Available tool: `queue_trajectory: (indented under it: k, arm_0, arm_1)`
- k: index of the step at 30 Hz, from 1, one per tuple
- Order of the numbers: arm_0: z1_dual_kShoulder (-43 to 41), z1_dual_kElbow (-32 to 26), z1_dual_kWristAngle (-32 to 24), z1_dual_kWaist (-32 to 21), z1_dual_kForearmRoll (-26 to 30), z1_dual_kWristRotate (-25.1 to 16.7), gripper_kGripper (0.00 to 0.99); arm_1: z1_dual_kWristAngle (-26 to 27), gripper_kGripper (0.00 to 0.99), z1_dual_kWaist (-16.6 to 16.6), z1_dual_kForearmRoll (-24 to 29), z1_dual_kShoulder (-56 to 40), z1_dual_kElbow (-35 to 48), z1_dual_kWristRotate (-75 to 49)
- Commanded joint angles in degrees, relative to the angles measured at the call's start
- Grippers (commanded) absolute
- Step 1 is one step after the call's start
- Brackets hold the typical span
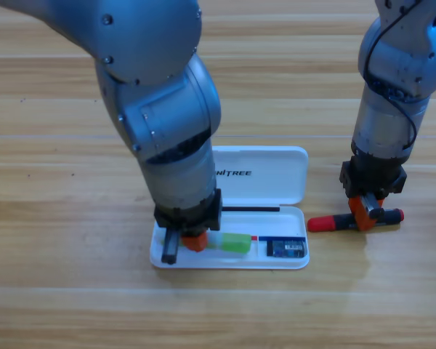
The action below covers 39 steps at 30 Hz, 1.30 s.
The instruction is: Clean up eraser and pencils
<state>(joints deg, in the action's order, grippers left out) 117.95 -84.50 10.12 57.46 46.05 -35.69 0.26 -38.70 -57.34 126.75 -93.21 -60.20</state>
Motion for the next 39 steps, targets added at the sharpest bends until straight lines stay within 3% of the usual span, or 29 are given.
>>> queue_trajectory:
  k: [1,14,37,39]
  arm_0:
    - [2.02,1.35,-0.54,0.73,-0.52,1.23,0.0]
    - [1.94,0.92,-0.27,0.11,-1.23,1.06,0.0]
    - [1.59,1.53,-0.1,-1.38,-1.58,1.15,0.0]
    - [1.5,1.53,-0.01,-1.47,-1.58,1.15,0.094]
  arm_1:
    - [0.18,0.0,1.26,-1.02,-0.8,1.89,-0.27]
    - [-1.14,0.0,0.99,-9.63,-12.49,1.36,7.99]
    - [-0.78,0.0,0.9,-9.72,-11.79,1.54,8.17]
    - [-0.78,0.0,0.9,-9.72,-11.7,1.54,8.25]
